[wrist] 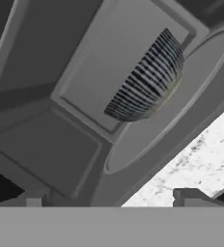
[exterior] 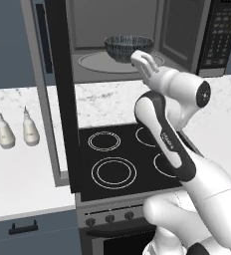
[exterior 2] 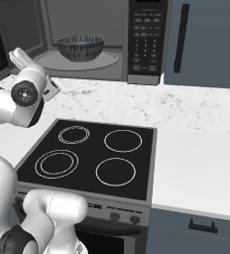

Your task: Open the microwave, place the bowl with waffle inside the microwave, then close the microwave door and turn it on.

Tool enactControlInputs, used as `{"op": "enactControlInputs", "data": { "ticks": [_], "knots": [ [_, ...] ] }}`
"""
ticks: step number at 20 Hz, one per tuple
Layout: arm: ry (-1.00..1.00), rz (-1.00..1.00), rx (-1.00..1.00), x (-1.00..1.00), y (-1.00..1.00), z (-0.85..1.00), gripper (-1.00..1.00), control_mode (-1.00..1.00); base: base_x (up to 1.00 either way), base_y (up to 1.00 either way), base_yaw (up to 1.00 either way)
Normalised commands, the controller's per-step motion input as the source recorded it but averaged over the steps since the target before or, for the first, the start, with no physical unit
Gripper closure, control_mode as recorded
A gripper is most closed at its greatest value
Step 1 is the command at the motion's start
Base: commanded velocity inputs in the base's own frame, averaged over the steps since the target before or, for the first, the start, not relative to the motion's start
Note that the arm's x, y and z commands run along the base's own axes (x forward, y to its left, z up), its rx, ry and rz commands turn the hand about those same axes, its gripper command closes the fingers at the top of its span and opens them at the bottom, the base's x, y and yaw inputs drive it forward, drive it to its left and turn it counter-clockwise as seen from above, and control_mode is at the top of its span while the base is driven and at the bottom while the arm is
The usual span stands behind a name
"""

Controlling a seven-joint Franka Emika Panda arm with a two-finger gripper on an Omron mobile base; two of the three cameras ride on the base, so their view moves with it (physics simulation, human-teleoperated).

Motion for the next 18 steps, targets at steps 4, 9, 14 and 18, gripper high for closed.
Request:
{"op": "enactControlInputs", "data": {
  "ticks": [4, 9, 14, 18],
  "knots": [
    [-0.19, 0.0, -0.27, 0.15, 0.6, -0.46, -1.0, -1.0, 0.0, 0.0, 0.0],
    [-0.18, 0.0, -0.27, 0.31, 0.5, -0.42, -1.0, -1.0, 0.0, 0.0, 0.0],
    [-0.16, 0.0, -0.25, 0.23, 0.42, -0.36, -1.0, -1.0, 0.0, 0.0, 0.0],
    [-0.12, 0.0, -0.2, 0.05, 0.19, -0.41, -1.0, -1.0, 0.0, 0.0, 0.0]
  ]
}}
